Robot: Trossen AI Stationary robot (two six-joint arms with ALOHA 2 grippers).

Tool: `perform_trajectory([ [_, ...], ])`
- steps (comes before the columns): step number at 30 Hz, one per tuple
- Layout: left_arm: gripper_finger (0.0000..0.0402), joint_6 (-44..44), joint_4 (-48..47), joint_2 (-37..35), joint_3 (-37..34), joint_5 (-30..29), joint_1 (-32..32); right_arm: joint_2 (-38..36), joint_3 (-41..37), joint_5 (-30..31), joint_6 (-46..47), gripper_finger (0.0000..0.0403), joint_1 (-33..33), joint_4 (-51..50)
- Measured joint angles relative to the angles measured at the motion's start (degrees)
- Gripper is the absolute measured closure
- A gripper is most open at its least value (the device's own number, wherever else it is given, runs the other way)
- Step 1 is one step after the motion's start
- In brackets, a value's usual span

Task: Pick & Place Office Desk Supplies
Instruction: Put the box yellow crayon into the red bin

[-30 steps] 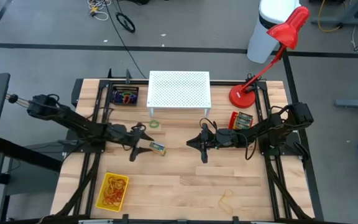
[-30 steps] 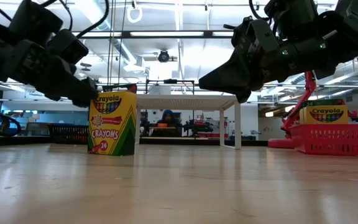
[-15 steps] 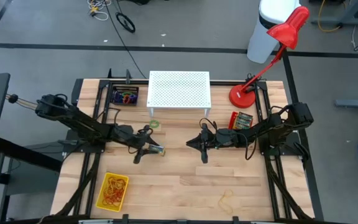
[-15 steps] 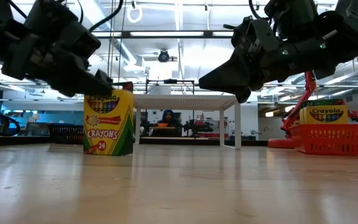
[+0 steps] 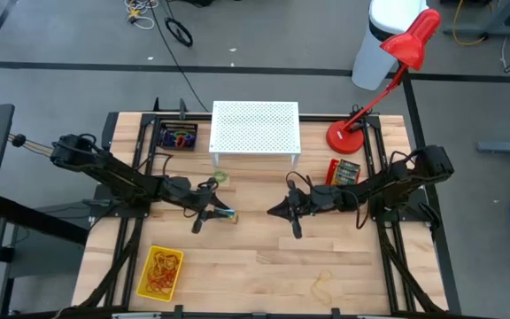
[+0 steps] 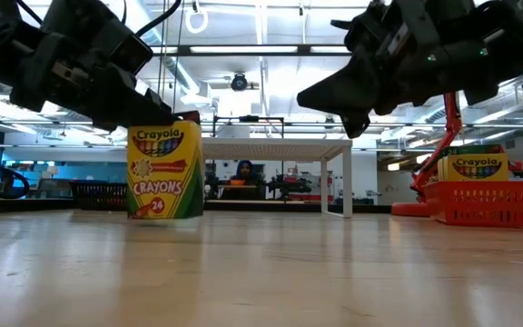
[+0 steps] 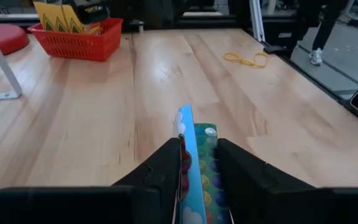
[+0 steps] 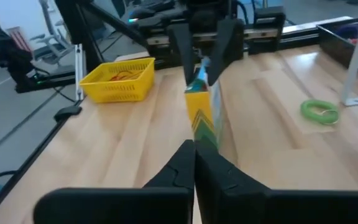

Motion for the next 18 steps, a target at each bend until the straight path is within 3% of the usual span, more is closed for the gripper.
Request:
perform_trajectory([
  [7,0.0288,-0.8,0.2,0.4,3.7,-0.1,0.0,-4.3,0.0,1.8,-0.9,0.0394,1.4,-5.4],
  [15,0.0289,1.5,-4.3,11.3,15.2,-0.5,1.7,-17.0,0.0,19.1,-0.9,0.0397,8.7,-22.1],
  [18,0.0289,2.2,-4.3,16.9,20.8,-0.4,3.2,-19.3,0.0,21.5,-0.9,0.0399,10.8,-24.1],
])
